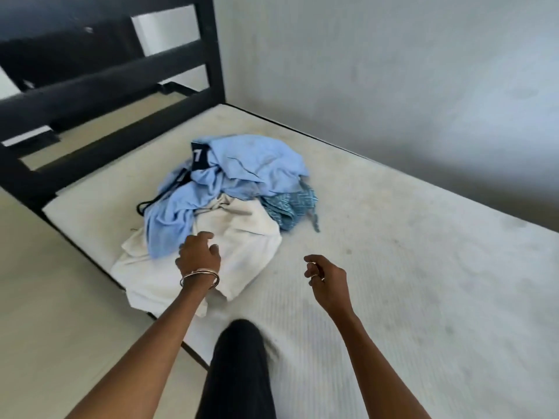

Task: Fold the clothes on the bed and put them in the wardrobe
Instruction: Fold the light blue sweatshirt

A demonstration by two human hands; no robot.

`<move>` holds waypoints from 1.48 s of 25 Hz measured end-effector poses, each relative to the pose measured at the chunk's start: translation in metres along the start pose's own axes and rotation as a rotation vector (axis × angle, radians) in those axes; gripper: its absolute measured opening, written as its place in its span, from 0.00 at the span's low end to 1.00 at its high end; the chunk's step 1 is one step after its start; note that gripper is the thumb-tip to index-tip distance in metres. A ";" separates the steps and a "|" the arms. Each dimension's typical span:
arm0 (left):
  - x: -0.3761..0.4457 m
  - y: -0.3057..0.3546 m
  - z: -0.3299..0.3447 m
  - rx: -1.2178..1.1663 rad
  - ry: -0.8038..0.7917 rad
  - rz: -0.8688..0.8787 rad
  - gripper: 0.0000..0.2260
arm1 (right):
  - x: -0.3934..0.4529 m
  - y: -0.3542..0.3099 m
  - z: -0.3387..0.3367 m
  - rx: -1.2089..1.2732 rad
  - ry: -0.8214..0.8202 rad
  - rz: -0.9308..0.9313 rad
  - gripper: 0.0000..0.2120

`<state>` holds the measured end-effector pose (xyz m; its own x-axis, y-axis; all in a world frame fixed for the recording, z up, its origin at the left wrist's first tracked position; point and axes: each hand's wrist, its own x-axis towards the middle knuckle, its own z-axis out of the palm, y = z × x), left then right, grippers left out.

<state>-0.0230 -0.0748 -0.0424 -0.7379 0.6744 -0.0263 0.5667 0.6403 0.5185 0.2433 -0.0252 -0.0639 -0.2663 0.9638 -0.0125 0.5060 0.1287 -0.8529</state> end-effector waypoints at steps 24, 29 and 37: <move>0.044 0.116 -0.074 -0.905 -0.222 0.353 0.04 | 0.053 -0.054 0.025 0.075 0.005 -0.067 0.43; -0.035 0.216 -0.124 -1.098 -0.803 0.646 0.17 | 0.087 -0.034 -0.022 0.281 -0.036 -0.003 0.46; -0.087 0.286 -0.134 -0.913 -0.932 0.817 0.30 | 0.008 -0.136 -0.204 0.949 0.779 0.081 0.05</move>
<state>0.1542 0.0008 0.2228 0.3334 0.9236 0.1891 0.0227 -0.2084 0.9778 0.3394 0.0129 0.1580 0.4631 0.8851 -0.0454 -0.3849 0.1547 -0.9099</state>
